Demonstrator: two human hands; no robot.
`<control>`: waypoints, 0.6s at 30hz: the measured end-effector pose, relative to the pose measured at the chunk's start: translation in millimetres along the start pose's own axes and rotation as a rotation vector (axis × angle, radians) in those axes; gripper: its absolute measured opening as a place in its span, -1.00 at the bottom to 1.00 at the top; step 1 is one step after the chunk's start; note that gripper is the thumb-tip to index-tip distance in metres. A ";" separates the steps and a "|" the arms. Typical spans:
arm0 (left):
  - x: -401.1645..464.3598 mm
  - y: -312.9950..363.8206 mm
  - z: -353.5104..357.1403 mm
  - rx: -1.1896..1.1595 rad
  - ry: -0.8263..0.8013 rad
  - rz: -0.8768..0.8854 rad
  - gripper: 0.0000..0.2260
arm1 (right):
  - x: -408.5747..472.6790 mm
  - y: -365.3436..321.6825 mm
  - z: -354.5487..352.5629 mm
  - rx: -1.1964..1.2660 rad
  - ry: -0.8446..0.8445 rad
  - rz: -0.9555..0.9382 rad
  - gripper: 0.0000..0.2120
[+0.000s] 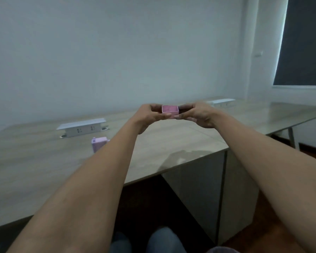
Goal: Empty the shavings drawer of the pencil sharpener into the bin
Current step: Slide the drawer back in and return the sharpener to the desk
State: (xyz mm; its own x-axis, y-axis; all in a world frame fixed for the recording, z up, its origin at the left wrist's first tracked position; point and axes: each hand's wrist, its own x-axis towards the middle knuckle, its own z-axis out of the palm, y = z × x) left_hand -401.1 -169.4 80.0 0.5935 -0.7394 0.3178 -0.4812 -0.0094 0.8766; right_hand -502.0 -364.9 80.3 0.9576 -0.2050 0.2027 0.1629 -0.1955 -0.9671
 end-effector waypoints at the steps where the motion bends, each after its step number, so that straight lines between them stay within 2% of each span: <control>1: -2.9 1.1 -13.4 0.008 0.016 0.003 -0.64 | 10.0 -4.4 10.2 -0.002 -0.028 -0.016 -0.56; 9: -44.0 -16.6 -113.7 0.086 0.195 -0.038 -0.65 | 76.8 -16.8 105.0 0.002 -0.236 -0.070 -0.56; 18: -86.9 -86.1 -198.3 0.056 0.356 -0.150 -0.60 | 134.7 24.2 210.2 0.026 -0.381 -0.081 -0.56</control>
State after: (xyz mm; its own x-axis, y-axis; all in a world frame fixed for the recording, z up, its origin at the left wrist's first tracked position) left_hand -283.4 29.2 48.6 0.8422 -0.4470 0.3015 -0.4005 -0.1442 0.9049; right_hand -319.1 -195.6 51.9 0.9603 0.1823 0.2110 0.2424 -0.1714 -0.9549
